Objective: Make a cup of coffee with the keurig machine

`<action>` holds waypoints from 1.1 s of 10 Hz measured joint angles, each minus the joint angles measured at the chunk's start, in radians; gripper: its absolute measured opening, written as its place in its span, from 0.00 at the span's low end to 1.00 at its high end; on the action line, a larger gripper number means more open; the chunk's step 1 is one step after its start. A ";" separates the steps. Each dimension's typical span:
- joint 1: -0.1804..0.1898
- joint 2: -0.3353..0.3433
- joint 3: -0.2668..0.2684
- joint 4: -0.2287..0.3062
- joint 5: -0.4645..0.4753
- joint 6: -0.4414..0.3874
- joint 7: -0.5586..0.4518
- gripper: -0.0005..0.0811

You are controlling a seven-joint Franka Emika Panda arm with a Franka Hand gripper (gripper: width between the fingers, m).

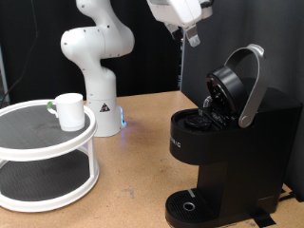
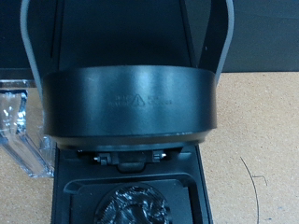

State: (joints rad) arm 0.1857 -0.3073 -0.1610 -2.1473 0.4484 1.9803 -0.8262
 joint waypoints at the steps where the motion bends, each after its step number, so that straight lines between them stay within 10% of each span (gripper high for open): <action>1: 0.000 0.003 -0.002 0.005 0.007 -0.010 0.000 0.99; 11: 0.047 0.083 0.073 0.067 0.141 0.062 -0.010 0.99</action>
State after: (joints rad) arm 0.2332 -0.2241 -0.0884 -2.0799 0.5893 2.0421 -0.8361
